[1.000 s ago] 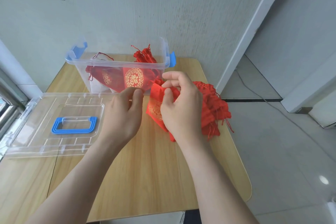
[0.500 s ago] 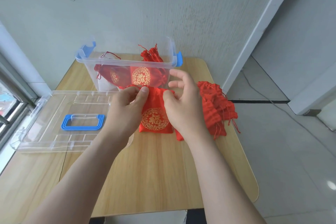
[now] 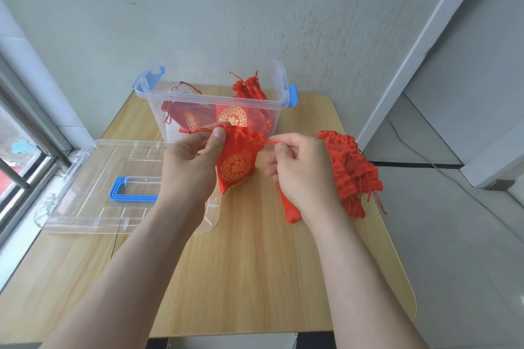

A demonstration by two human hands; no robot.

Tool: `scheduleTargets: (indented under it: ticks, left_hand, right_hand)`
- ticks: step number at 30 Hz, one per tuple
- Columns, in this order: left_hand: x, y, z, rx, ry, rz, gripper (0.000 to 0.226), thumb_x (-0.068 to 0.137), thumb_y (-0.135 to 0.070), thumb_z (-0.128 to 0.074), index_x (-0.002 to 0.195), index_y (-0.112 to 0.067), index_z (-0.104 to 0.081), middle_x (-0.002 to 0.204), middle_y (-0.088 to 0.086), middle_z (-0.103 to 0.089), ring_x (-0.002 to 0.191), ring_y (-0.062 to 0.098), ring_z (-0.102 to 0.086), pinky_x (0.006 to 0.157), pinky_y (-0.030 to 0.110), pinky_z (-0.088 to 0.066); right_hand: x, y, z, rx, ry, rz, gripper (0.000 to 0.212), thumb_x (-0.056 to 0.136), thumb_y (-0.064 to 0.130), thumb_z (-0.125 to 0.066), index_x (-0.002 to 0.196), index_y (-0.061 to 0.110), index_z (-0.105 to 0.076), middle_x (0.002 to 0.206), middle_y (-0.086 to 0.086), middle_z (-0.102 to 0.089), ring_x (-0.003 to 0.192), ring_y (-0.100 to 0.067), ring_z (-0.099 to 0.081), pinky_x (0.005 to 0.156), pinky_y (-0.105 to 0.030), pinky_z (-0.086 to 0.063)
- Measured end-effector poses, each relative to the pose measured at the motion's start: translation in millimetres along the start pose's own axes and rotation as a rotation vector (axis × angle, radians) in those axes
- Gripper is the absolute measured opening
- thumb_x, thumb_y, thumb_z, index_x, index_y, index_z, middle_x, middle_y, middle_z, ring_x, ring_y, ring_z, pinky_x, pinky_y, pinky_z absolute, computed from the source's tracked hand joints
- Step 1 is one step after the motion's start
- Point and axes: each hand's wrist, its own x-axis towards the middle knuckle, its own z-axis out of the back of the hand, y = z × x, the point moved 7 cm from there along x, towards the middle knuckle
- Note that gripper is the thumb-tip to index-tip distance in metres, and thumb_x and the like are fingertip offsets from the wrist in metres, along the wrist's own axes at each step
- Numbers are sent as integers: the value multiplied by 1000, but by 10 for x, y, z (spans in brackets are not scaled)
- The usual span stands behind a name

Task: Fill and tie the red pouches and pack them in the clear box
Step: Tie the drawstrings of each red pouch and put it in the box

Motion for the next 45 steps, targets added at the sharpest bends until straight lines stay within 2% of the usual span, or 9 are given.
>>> scheduleTargets:
  ticks: [6,11,24,29,32,34,37,40,45]
  left_hand:
    - [20,129,145,-192,-104,138,10,98,-24,-75,99,-14,-77,76,-8,-73,68,2,-67,69,18,-56]
    - [19,246,145,-354,-101,264,25,108,-32,-61,102,-12,-75,88,1,-74,75,12,-72,78,27,-62]
    - [-25,271,122,-628,-89,398,18,110,-22,-56,112,-13,-71,111,5,-81,94,16,-80,84,29,-64]
    - [-18,241,67,-705,-87,388,31,116,-22,-39,92,-11,-56,98,12,-81,94,26,-81,83,39,-65]
    - [14,225,60,-740,-63,365,32,116,-26,-40,92,-10,-55,76,3,-65,76,18,-77,80,41,-66]
    - [17,226,72,-736,-76,378,29,115,-26,-44,92,-12,-54,64,-2,-46,52,11,-55,70,33,-65]
    - [21,207,84,-617,-66,361,25,114,-28,-46,95,-13,-55,59,-5,-31,46,10,-30,46,22,-45]
    - [21,162,63,-540,-12,318,25,113,-31,-50,99,-14,-61,61,-5,-26,49,10,-24,43,20,-35]
    - [-14,136,50,-292,123,283,29,107,-37,-61,115,-14,-76,63,-5,-40,52,9,-27,46,19,-33]
  right_hand:
    - [-48,-42,22,144,-28,-64,13,106,5,-60,101,16,-66,86,-3,-79,73,-16,-80,72,-43,-67]
    - [-106,-67,46,375,-59,-196,8,106,9,-62,102,9,-69,88,-9,-81,79,-20,-81,74,-38,-67]
    - [-190,-79,-67,1012,-88,-537,26,111,24,-56,101,0,-59,93,-22,-79,82,-28,-81,62,-27,-64]
    - [-263,-125,-177,1275,-146,-686,25,113,25,-48,126,3,-51,78,-16,-74,69,-31,-80,47,-26,-59]
    - [-272,-161,-186,1353,-208,-745,18,112,23,-51,117,7,-58,76,-7,-61,55,-22,-76,39,-20,-51]
    - [-282,-177,-197,1343,-212,-780,16,111,21,-55,103,10,-61,72,-2,-57,45,-11,-68,36,-16,-46]
    - [-250,-212,-190,1142,-146,-724,15,110,28,-58,103,15,-61,55,8,-45,35,-2,-45,33,-15,-34]
    - [-209,-234,-124,917,-164,-623,21,109,32,-60,112,12,-66,53,10,-39,36,-4,-33,36,-16,-27]
    - [-151,-94,-70,706,-58,-426,28,106,42,-63,102,19,-78,60,11,-43,51,-6,-39,49,-20,-31]
